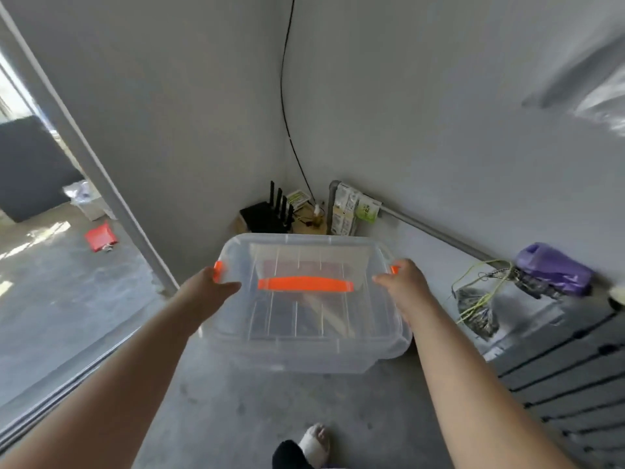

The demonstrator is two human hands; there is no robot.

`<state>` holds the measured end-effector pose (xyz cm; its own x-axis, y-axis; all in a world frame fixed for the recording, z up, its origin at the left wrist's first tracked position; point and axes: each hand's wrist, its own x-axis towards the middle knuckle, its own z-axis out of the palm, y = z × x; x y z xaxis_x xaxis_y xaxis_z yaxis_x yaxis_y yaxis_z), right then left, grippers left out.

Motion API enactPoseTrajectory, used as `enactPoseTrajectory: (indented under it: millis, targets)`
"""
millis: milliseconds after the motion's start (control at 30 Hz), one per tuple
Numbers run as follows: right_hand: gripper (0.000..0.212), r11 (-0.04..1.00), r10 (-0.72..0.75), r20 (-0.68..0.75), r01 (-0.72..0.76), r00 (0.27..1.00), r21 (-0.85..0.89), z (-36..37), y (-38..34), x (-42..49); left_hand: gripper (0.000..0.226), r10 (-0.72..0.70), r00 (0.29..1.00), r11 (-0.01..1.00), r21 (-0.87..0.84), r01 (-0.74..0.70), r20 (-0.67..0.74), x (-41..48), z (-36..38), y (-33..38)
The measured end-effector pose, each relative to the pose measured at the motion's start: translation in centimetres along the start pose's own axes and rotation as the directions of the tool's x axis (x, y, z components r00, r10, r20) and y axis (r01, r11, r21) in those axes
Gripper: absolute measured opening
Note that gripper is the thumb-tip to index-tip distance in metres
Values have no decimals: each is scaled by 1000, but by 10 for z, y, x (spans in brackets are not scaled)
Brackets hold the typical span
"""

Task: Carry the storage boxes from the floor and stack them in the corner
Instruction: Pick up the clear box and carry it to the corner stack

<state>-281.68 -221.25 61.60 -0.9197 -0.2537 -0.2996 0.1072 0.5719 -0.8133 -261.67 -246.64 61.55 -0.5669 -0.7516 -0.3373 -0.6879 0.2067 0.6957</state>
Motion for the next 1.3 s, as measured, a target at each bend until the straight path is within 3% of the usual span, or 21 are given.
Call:
enactPoseTrajectory:
  millis: [133,333,467,567,767,967,1067,1167,1300]
  targets:
    - [43,999,41,-51,-41,998,0,-12,-10,65,43,36,997,998,45,-39,64,70,23,42]
    - [38,990,113,-100,-104,988,92,-26,-14,136,56,63,985,993,91,-78,162,161,57,104]
    - [50,958,244,-136,-217,960,189,-24,1,172,42,54,963,987,131,-91,264,218,95,132]
    - [45,911,347,-142,-298,927,285,-14,18,196,33,15,943,992,114,-56,333,255,127,147]
    - [18,816,507,-173,-406,844,412,16,51,245,49,-92,850,990,140,21,519,335,184,159]
    - [50,730,608,-176,-457,774,508,53,90,289,45,-160,771,986,69,149,616,400,234,149]
    - [49,722,627,-209,-458,751,518,66,109,311,38,-180,731,981,66,182,658,426,256,145]
    - [44,714,638,-212,-466,740,522,74,123,331,36,-233,738,968,79,238,634,446,278,143]
    - [42,685,652,-153,-490,743,539,79,142,358,7,-279,728,951,73,301,626,466,305,145]
